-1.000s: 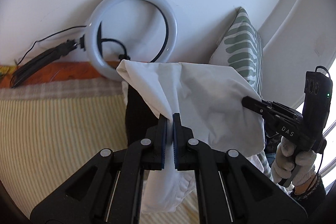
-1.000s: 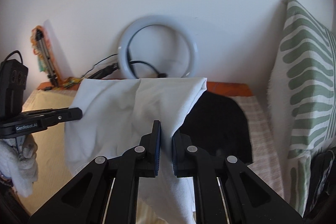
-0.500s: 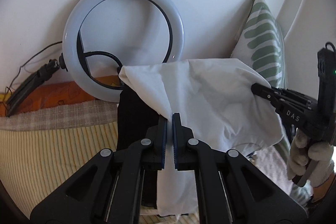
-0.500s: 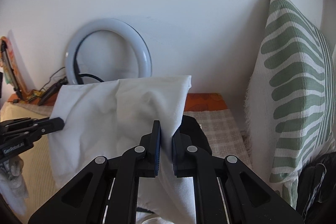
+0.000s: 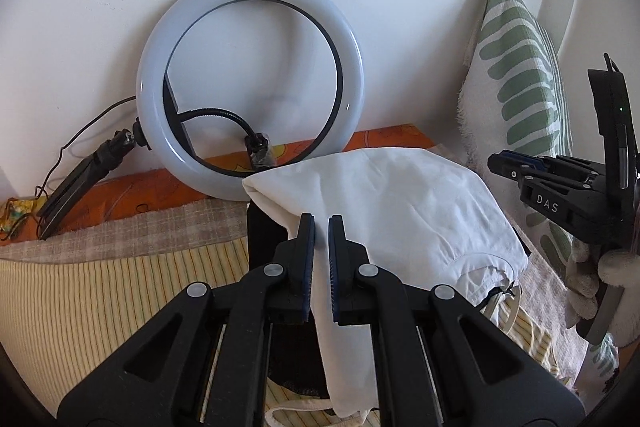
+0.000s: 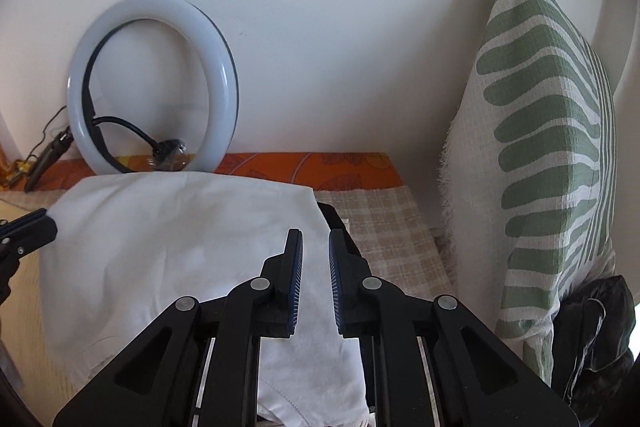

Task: Fold small clothes
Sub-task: 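Carry the folded shirt with both grippers to the bed end by the ring light, then lower the shirt onto the dark clothes pile and open both grippers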

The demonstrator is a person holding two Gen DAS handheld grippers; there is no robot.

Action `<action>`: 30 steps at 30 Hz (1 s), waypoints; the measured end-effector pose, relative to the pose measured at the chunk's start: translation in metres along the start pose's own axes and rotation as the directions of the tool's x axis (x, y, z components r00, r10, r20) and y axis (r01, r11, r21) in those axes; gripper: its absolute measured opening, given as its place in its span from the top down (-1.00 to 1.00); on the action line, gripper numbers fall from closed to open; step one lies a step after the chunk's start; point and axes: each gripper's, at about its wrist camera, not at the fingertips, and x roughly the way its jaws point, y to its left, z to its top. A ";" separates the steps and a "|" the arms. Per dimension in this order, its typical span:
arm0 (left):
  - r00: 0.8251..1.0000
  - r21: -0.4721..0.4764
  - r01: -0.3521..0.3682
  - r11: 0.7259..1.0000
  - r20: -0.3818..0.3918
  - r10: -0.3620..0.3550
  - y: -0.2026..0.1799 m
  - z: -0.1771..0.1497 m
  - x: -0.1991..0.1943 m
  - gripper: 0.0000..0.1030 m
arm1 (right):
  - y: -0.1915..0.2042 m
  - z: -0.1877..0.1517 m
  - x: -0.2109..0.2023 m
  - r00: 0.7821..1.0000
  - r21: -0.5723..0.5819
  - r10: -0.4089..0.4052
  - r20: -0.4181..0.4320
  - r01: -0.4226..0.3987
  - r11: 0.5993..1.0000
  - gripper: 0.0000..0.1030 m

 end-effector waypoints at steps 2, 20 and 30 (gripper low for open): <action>1.000 -0.004 0.005 1.000 0.003 -0.005 0.001 -0.001 -0.006 0.94 | 0.002 0.000 -0.005 1.000 0.002 0.002 0.005 -0.002 1.000 0.77; 0.994 0.072 0.007 0.997 0.112 -0.015 -0.014 -0.014 -0.124 0.94 | 0.039 0.003 -0.095 0.996 0.014 0.030 0.090 -0.031 0.999 0.77; 0.987 0.116 0.011 0.993 0.157 -0.029 -0.015 -0.042 -0.204 0.94 | 0.063 -0.021 -0.157 0.991 0.045 0.045 0.124 -0.051 0.998 0.76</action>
